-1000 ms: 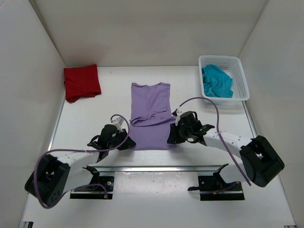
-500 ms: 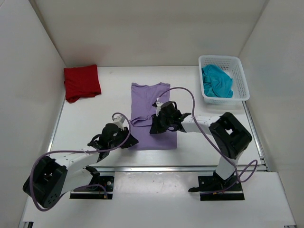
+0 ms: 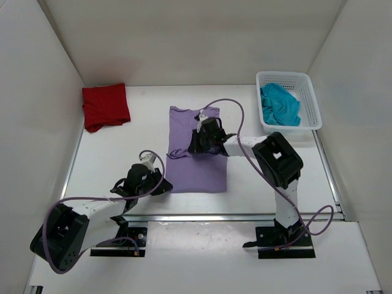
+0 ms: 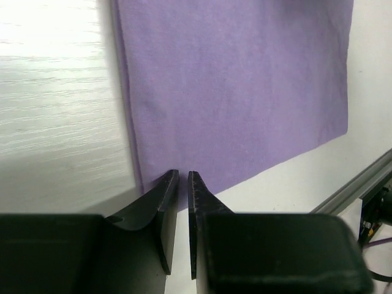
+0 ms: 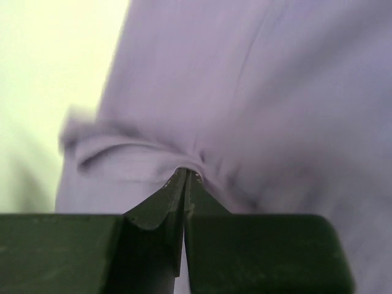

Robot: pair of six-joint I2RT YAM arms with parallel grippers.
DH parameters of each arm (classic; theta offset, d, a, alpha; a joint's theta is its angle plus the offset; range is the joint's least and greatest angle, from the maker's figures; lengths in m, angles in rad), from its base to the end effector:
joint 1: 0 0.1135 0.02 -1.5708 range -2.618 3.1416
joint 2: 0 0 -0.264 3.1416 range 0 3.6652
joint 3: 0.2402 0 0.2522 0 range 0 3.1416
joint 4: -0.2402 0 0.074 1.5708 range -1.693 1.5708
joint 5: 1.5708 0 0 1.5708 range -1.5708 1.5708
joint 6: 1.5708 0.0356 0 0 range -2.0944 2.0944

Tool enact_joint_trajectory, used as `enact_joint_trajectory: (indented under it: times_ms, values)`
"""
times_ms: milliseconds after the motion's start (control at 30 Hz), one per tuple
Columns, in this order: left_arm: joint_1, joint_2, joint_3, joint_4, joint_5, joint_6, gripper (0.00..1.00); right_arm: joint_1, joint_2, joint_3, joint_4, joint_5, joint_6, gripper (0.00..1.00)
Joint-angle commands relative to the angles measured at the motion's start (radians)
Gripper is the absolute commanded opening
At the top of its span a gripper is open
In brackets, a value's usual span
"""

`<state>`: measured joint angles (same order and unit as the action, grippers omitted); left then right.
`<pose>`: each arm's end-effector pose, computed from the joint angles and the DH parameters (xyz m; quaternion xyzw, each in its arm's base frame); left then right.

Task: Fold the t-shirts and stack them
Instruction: Fold the folded rectangular tshirt in 1/3 of the way, then grab one side of the 2/3 rectangular tshirt with both arms

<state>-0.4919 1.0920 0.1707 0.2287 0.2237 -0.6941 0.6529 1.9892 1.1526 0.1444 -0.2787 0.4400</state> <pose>0.1531 -0.0910 0.1196 -0.0436 0.8997 -0.3199 0.2939 0.3271 0.2625 0.1440 -0.1540 0.8849 0.3263 0.2945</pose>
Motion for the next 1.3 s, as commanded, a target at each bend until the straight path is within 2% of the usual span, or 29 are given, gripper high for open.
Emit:
enact_joint_trajectory:
  times_ms: [0,67,200,367,467,533,633,667,700,767,800,933,1033,1200,1267]
  values:
    - [0.021,-0.059,-0.001,-0.100,-0.032,0.042,0.24,-0.067,0.059,0.168,0.063,0.090,0.015,0.00]
    - [0.036,-0.107,0.001,-0.121,-0.027,0.045,0.24,-0.079,0.039,0.240,0.037,0.075,0.009,0.00]
    - [0.050,-0.156,0.010,-0.161,-0.015,0.039,0.25,-0.067,-0.069,0.179,0.023,0.046,-0.020,0.00]
    - [0.058,-0.172,0.026,-0.206,-0.006,0.062,0.27,-0.019,-0.252,-0.118,0.038,-0.004,0.006,0.00]
    - [0.076,-0.169,0.013,-0.229,0.005,0.091,0.33,-0.007,-0.405,-0.345,0.081,-0.030,0.048,0.00]
    - [0.082,-0.162,0.015,-0.259,-0.001,0.100,0.42,-0.018,-0.501,-0.465,0.078,-0.034,0.065,0.01]
    - [0.079,-0.159,0.015,-0.282,-0.012,0.116,0.52,-0.039,-0.680,-0.641,0.032,-0.017,0.088,0.17]
    - [0.070,-0.152,0.013,-0.276,0.000,0.110,0.54,-0.054,-0.741,-0.700,0.020,-0.023,0.103,0.26]
    - [0.069,-0.147,0.010,-0.269,-0.009,0.107,0.54,-0.065,-0.804,-0.750,-0.008,-0.008,0.111,0.33]
    - [0.061,-0.123,0.007,-0.255,-0.009,0.099,0.54,-0.082,-0.872,-0.804,-0.032,0.012,0.124,0.40]
    - [0.041,-0.107,0.007,-0.249,-0.009,0.097,0.51,-0.107,-0.910,-0.842,-0.048,0.001,0.140,0.41]
    - [0.013,-0.061,0.032,-0.267,-0.021,0.103,0.44,-0.182,-0.942,-0.912,-0.019,-0.071,0.151,0.44]
    - [0.007,-0.073,0.023,-0.293,-0.035,0.110,0.41,-0.174,-0.903,-0.900,-0.016,-0.105,0.151,0.42]
    - [0.006,-0.106,0.020,-0.335,-0.063,0.130,0.42,-0.176,-0.862,-0.904,0.043,-0.166,0.174,0.37]
    - [0.006,-0.110,0.009,-0.353,-0.061,0.128,0.45,-0.185,-0.824,-0.900,0.060,-0.194,0.181,0.32]
